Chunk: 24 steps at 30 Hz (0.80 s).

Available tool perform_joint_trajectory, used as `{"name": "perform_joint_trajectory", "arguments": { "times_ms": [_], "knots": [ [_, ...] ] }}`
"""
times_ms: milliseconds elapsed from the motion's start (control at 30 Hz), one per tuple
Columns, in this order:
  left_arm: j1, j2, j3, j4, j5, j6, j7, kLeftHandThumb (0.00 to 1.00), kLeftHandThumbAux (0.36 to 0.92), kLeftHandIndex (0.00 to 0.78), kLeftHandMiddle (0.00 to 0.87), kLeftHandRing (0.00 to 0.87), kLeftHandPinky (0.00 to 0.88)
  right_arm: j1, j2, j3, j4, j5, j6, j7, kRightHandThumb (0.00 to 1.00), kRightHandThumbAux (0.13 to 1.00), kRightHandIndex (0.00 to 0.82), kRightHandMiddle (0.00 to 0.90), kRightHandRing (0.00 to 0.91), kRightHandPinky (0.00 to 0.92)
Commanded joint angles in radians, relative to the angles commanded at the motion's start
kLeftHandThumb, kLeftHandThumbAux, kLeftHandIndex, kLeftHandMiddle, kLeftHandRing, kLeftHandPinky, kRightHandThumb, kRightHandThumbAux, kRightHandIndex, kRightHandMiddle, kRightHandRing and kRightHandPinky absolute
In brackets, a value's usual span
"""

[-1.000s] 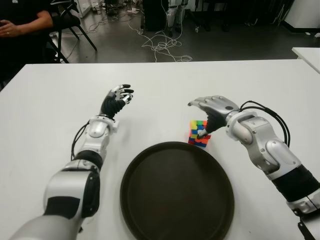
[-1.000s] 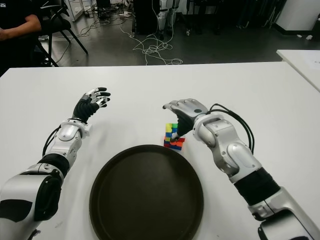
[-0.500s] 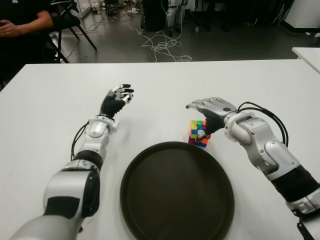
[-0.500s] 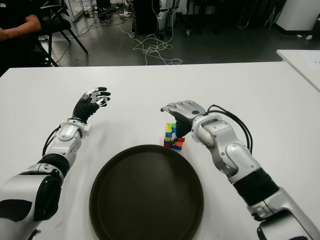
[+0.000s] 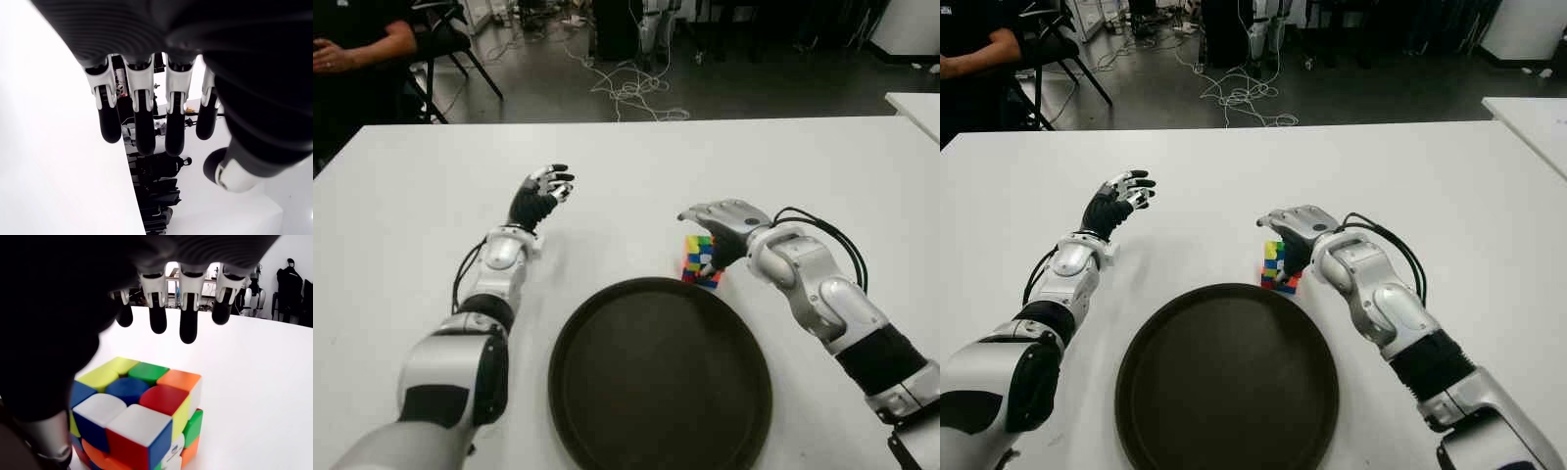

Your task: Pick up the Rubik's Cube and put it in the plate

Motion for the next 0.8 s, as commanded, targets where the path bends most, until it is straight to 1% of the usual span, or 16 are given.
{"name": "perform_joint_trajectory", "arguments": {
  "times_ms": [167, 333, 633, 800],
  "knots": [
    [0.001, 0.002, -0.006, 0.0, 0.009, -0.003, 0.009, 0.063, 0.662, 0.238, 0.297, 0.257, 0.233, -0.001, 0.005, -0.002, 0.002, -0.001, 0.007, 0.004, 0.0, 0.738, 0.107, 0.128, 0.12, 0.092],
    [0.002, 0.003, -0.008, 0.001, 0.011, -0.007, 0.009, 0.047, 0.686, 0.24, 0.29, 0.25, 0.234, -0.007, 0.009, -0.001, 0.014, 0.0, 0.012, 0.005, 0.0, 0.737, 0.103, 0.126, 0.117, 0.093],
    [0.005, 0.003, -0.005, 0.001, 0.007, -0.022, 0.0, 0.059, 0.66, 0.228, 0.282, 0.253, 0.243, -0.026, 0.01, 0.006, 0.055, 0.007, -0.008, 0.0, 0.0, 0.727, 0.106, 0.131, 0.121, 0.103],
    [0.005, 0.002, -0.003, 0.002, 0.004, -0.022, -0.004, 0.062, 0.663, 0.234, 0.283, 0.251, 0.246, -0.038, 0.017, 0.01, 0.088, 0.009, -0.019, -0.007, 0.0, 0.733, 0.109, 0.131, 0.127, 0.111]
  ]
}}
